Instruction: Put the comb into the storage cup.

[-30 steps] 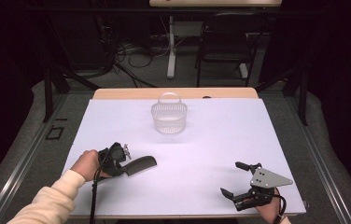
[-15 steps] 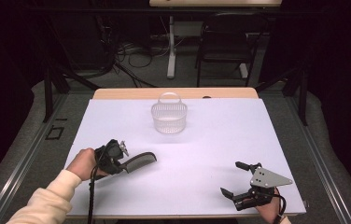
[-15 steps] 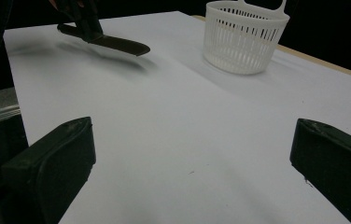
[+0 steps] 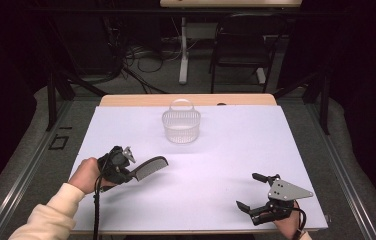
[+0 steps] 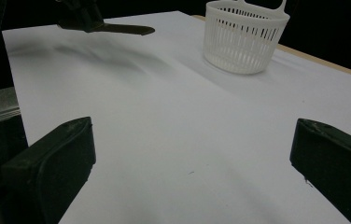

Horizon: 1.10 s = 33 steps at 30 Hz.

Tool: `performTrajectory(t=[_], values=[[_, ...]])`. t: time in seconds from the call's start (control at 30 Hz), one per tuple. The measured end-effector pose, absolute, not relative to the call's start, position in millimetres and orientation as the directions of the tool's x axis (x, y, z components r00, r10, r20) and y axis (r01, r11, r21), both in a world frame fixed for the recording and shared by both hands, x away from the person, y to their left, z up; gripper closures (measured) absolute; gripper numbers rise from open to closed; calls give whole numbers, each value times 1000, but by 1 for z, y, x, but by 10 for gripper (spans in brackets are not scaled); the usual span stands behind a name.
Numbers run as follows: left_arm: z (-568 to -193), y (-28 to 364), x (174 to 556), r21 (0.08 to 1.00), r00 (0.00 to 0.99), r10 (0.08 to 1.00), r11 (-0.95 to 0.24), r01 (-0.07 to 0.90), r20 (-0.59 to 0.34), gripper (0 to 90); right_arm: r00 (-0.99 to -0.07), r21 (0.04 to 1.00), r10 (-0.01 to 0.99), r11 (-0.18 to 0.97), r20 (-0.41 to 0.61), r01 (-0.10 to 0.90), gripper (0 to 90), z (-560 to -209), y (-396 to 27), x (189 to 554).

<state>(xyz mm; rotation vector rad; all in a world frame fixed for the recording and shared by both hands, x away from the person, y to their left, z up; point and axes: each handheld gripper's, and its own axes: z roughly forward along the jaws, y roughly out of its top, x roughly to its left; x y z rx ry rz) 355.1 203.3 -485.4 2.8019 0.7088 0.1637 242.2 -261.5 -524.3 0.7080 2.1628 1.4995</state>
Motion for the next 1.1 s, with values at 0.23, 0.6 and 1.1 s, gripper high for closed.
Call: performTrajectory(t=[0.23, 0.6, 1.1], values=[[-479, 206, 354, 306, 863, 503, -829, 468, 46, 725, -786, 940, 616, 292, -46, 174, 0, -524, -261, 243], [-473, 206, 353, 354, 841, 538, -797, 489, 49, 725, -786, 940, 616, 294, -46, 176, 0, -525, -261, 243], [-469, 207, 351, 431, 814, 579, -747, 506, 48, 725, -787, 939, 615, 297, -48, 175, 0, -524, -261, 243]])
